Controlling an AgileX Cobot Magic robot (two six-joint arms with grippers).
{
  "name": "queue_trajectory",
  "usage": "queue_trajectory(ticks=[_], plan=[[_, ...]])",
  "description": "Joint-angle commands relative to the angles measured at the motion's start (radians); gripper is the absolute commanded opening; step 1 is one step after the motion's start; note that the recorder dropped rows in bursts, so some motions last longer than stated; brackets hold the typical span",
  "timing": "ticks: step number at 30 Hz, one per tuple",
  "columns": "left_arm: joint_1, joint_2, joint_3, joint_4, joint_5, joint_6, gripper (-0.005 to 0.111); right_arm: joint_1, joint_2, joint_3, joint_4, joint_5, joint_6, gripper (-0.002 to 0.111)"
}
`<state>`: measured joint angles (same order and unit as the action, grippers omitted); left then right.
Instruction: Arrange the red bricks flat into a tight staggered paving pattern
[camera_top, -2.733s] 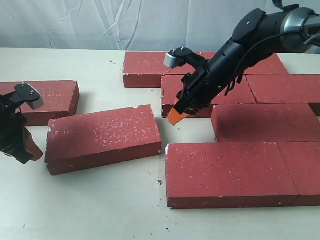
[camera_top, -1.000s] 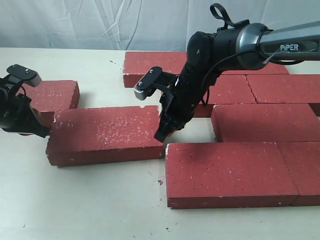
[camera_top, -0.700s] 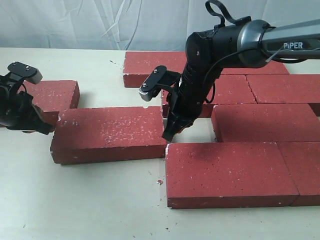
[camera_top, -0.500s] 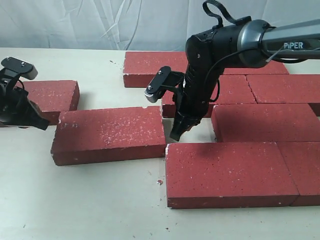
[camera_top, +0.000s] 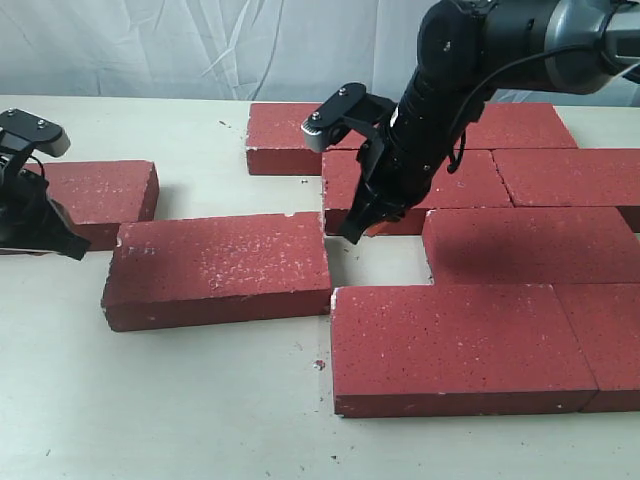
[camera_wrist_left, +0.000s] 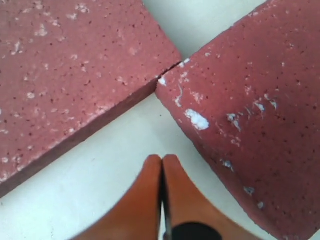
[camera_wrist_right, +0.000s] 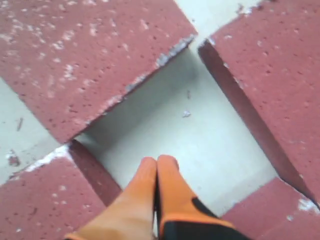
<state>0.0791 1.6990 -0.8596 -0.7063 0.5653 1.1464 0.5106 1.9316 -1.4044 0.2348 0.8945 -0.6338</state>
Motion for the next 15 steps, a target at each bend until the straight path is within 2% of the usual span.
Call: queue_trajectory(ticks=[1, 5, 15], plan=[[-0.002, 0.051, -0.055, 0.031, 0.086, -0.006, 0.0, -0.006, -0.001, 0.005, 0.077, 0.029, -0.073, -0.001], [-0.002, 0.09, -0.071, 0.051, 0.152, -0.011, 0.0, -0.022, 0.016, 0.005, 0.058, 0.032, -0.073, -0.001], [-0.002, 0.132, -0.079, -0.007, 0.15, -0.003, 0.0, -0.022, 0.097, 0.005, 0.062, -0.074, -0.073, -0.001]])
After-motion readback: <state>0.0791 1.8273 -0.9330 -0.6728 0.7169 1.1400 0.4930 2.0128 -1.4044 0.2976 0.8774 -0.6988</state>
